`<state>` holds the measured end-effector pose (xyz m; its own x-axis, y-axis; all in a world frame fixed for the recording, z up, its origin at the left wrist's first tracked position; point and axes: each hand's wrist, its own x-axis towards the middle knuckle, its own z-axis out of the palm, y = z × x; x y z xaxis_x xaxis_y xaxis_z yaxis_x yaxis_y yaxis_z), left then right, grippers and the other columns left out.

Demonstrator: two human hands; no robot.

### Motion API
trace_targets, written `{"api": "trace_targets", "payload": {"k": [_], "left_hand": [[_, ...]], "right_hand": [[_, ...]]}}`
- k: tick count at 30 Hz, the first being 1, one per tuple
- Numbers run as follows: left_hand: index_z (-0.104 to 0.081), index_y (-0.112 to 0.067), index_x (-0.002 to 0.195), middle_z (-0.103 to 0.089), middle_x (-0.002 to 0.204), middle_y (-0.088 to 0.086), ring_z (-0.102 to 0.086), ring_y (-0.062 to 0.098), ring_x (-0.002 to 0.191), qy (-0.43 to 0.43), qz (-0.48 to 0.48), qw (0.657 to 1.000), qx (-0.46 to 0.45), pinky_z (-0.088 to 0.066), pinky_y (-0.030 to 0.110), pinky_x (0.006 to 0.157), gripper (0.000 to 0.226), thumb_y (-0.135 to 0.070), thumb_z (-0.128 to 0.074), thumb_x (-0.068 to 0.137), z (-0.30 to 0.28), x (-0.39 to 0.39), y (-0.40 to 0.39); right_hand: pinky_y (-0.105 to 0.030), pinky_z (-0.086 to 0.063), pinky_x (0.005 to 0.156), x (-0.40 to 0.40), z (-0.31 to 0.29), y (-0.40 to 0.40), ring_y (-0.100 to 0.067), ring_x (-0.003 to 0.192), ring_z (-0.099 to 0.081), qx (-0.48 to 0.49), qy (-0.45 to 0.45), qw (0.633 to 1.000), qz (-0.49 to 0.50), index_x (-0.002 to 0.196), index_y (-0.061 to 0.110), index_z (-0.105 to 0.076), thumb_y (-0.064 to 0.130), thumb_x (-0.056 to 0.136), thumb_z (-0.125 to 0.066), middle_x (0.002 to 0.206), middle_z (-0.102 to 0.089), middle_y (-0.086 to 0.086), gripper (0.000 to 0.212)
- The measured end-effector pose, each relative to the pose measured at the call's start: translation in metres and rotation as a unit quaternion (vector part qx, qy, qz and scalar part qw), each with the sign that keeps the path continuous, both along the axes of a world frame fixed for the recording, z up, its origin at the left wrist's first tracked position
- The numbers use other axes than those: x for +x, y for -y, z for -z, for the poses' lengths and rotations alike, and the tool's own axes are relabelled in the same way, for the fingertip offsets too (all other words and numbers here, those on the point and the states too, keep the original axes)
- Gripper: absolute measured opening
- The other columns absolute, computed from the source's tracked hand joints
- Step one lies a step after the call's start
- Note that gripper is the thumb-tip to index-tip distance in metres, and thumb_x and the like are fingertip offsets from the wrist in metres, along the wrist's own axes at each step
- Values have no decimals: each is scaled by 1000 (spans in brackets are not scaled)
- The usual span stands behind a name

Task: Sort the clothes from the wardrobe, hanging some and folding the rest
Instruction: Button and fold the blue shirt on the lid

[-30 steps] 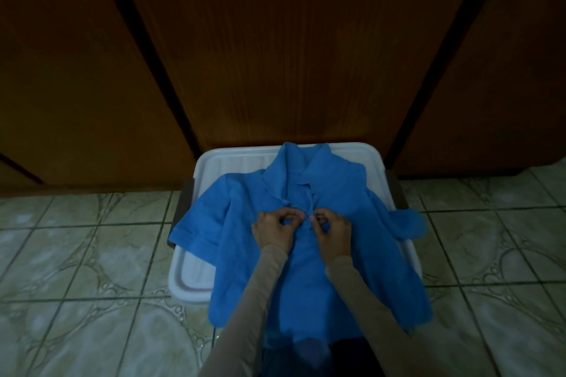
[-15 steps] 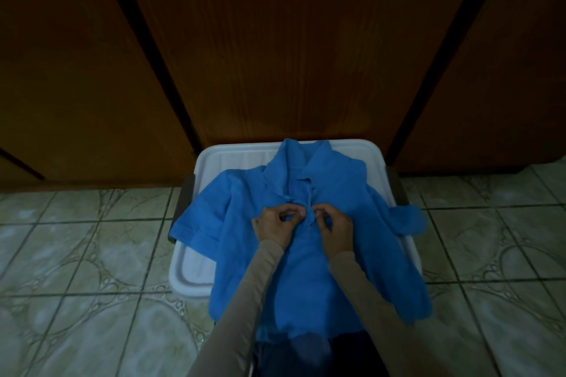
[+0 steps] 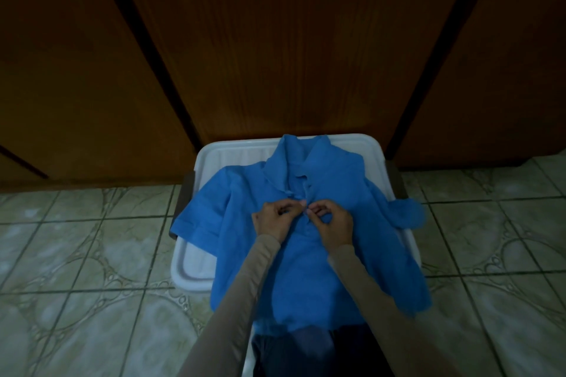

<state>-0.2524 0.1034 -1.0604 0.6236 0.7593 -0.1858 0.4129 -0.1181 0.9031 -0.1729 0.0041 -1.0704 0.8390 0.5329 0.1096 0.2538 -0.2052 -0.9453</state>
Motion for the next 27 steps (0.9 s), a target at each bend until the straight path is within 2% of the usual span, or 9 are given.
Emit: {"api": "trace_targets", "payload": {"k": [2,7,9,12,15,17,20,23,27], "left_hand": [[-67,-45,58,-68,71,-20,-63,1,83,-19,-6,1000,2,-39,36,99,17,-61,-69,63,-2,2,0],[-63,-39,61,-63,68,-21,-56,-14,68,-3,-13,1000,-11,-40,31,97,22,-27,-76,74,-4,2,1],[-66,-40,56,-65,63,-20,-59,-13,70,3,-14,1000,-25,-43,30,95,15,-39,-77,66,-2,2,0],[-68,-47,57,-68,66,-20,-65,4,81,10,-11,999,-34,-44,33,95,6,-52,-71,56,-2,2,0],[-69,-38,62,-69,72,-11,-64,1,75,40,1,998,-40,-46,32,89,24,-20,-75,76,0,0,-1],[-68,-29,68,-68,73,-7,-62,0,71,45,10,998,-37,-48,30,82,22,-11,-73,79,-1,-2,-1],[-67,-30,70,-69,76,-7,-64,10,78,38,21,999,-8,-51,33,85,17,-17,-73,79,-3,-4,0],[-68,-31,68,-67,70,-15,-62,-2,71,28,21,999,12,-50,31,81,11,-28,-76,75,0,-4,0],[-68,-48,70,-67,69,-22,-67,18,78,29,30,999,33,-53,42,82,10,-55,-67,63,11,-5,-4]], "right_hand": [[-10,-43,59,0,0,1,-8,64,-52,-8,3,1000,-6,76,-2,-65,0,75,-74,72,-61,-5,9],[-9,-44,60,0,-1,0,-3,64,-52,1,-3,1000,-7,76,-2,-66,-1,74,-74,73,-61,-5,9],[-9,-44,60,-1,-1,0,-4,64,-52,0,-1,1000,-7,76,-3,-66,-1,74,-74,73,-61,-4,9],[-13,-45,61,-1,0,-1,-8,65,-52,-1,-16,1000,-2,76,-1,-66,1,75,-73,73,-62,-4,8],[-15,-46,63,-2,-1,-1,-10,67,-53,1,-21,1000,0,75,2,-66,2,77,-72,73,-62,-3,6],[-14,-45,63,-3,-1,-1,-11,67,-53,-3,-13,1000,-3,76,2,-66,3,78,-72,73,-62,-3,6],[-17,-46,64,-3,1,-1,-14,68,-55,-14,1,1000,-3,77,1,-66,5,79,-71,75,-64,-5,6],[-28,-48,68,-3,1,0,-18,69,-56,-20,7,1000,-6,75,3,-66,6,80,-70,74,-66,-8,7],[-43,-52,72,-3,4,-1,-22,68,-59,-27,45,999,2,74,2,-66,6,80,-70,72,-66,-11,8]]}}
